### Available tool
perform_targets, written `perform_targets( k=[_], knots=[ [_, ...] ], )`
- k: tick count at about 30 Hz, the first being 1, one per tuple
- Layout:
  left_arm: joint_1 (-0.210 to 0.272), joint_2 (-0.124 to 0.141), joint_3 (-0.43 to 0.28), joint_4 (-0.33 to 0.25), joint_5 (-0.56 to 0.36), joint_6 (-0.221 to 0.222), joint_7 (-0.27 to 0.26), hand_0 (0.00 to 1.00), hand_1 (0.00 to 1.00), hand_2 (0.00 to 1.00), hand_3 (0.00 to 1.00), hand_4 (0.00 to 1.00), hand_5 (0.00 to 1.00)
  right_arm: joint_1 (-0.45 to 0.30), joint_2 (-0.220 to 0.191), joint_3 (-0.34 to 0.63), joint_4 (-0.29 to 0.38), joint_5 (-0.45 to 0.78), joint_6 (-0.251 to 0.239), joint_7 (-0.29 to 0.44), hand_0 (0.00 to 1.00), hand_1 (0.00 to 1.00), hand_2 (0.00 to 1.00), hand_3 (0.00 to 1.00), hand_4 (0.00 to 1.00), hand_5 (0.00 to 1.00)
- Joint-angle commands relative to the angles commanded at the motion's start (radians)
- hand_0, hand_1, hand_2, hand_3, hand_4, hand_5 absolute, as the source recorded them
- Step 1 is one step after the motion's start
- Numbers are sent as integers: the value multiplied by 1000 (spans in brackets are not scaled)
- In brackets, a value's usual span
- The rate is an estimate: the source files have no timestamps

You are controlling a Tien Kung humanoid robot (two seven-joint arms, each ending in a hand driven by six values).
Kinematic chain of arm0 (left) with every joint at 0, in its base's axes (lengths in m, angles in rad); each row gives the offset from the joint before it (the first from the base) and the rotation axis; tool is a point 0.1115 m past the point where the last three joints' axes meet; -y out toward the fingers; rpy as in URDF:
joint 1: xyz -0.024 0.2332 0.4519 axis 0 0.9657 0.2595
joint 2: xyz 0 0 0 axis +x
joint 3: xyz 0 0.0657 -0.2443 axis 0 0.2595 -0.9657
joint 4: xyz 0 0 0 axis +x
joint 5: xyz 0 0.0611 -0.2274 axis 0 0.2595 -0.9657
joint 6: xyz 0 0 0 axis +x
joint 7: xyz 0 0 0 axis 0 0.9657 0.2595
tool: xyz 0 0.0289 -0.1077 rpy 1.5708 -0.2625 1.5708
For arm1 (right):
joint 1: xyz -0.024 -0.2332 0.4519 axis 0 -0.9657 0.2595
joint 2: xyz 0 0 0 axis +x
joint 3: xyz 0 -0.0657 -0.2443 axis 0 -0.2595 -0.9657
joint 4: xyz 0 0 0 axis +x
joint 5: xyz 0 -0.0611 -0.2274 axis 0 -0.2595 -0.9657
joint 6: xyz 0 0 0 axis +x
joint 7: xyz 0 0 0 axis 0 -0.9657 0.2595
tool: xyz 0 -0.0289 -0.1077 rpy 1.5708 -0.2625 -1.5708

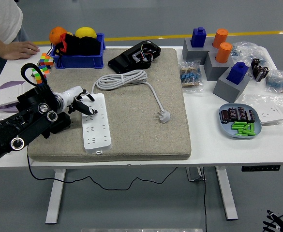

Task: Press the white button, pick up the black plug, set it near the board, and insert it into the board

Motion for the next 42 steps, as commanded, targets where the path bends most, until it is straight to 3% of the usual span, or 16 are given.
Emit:
perform_targets(
  k=[15, 25, 34, 42],
  knots=[
    [-34, -24, 45, 63, 4, 0, -1, 2, 66, 151, 730, 752, 197, 4, -1, -5, 0, 4, 1, 1, 725, 610, 556, 665, 738, 498],
    [-35, -20, 20, 54, 10, 2, -5, 2, 65, 151, 727, 751, 195, 4, 0, -4, 0, 3, 2, -1, 725, 609, 556, 664, 738, 498],
    [-49, -34, 55, 112, -8, 0, -4, 2, 64, 150, 724, 748, 191, 8, -1, -12, 0, 10, 1, 3, 726, 609, 556, 664, 738, 498],
    [-49, -30, 57, 112, -17, 2, -21, 2, 64, 151, 722, 748, 190, 5, -3, -14, 0, 5, 1, -2, 726, 609, 556, 664, 738, 498]
  ],
)
